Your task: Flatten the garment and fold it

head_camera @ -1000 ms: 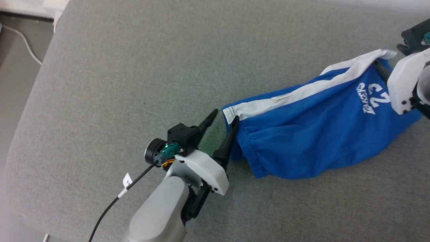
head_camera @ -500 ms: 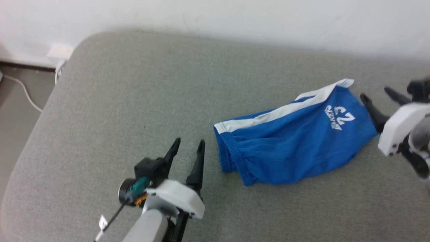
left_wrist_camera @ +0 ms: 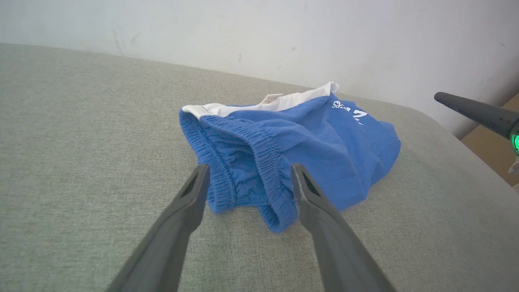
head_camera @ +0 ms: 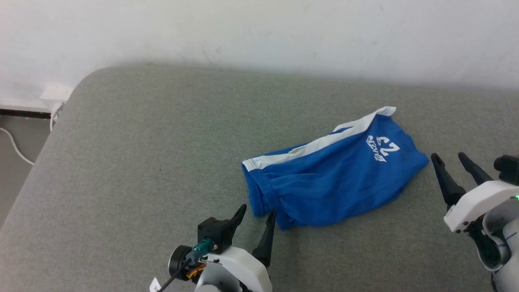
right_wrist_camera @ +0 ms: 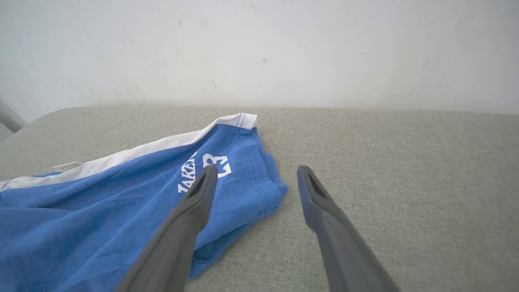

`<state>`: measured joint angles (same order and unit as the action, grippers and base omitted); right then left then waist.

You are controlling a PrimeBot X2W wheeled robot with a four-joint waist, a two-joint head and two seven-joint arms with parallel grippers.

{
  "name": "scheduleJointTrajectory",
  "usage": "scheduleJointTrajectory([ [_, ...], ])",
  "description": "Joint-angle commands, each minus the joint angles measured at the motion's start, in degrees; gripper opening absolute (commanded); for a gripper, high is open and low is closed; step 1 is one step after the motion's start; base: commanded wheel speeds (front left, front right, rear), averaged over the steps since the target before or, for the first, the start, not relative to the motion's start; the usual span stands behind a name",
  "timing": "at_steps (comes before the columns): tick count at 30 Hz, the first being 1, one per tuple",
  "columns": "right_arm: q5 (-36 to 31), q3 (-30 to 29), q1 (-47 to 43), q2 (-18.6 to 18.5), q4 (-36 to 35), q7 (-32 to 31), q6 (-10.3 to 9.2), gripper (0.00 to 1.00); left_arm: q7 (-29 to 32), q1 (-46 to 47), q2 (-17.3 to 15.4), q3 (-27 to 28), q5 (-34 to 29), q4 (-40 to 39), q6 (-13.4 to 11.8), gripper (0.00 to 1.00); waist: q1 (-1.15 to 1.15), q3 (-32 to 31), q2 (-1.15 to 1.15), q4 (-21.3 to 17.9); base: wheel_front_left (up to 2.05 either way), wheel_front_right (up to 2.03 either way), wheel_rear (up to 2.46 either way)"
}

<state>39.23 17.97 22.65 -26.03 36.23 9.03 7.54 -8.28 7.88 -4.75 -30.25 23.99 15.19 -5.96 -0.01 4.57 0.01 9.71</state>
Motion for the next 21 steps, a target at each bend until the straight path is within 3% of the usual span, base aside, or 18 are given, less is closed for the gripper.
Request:
scheduleJointTrajectory([
  [1,-1.6,-2.3,-2.0,1.3,-1.9,0.1,-0.05,1.0,1.1,0.2,0.3,-0.2,0.6,0.0,-0.7,1.0,0.01,0.6,-0.01,-1.2,0.0,0.0,0.0],
  [14,-12.7,-16.4,-8.9,7.4,-20.4,-9.6,-0.05,1.0,4.2,7.3,1.5,2.3,4.1,9.0,-5.7,1.0,0.01,5.5,-0.01,-5.9,0.0,0.0,0.0],
  [21,-16.4,-19.9,-10.7,9.8,-27.9,-14.5,-0.05,1.0,8.3,9.6,1.7,-0.3,5.0,14.7,-5.0,1.0,0.01,7.6,-0.01,-6.0,0.0,0.0,0.0],
])
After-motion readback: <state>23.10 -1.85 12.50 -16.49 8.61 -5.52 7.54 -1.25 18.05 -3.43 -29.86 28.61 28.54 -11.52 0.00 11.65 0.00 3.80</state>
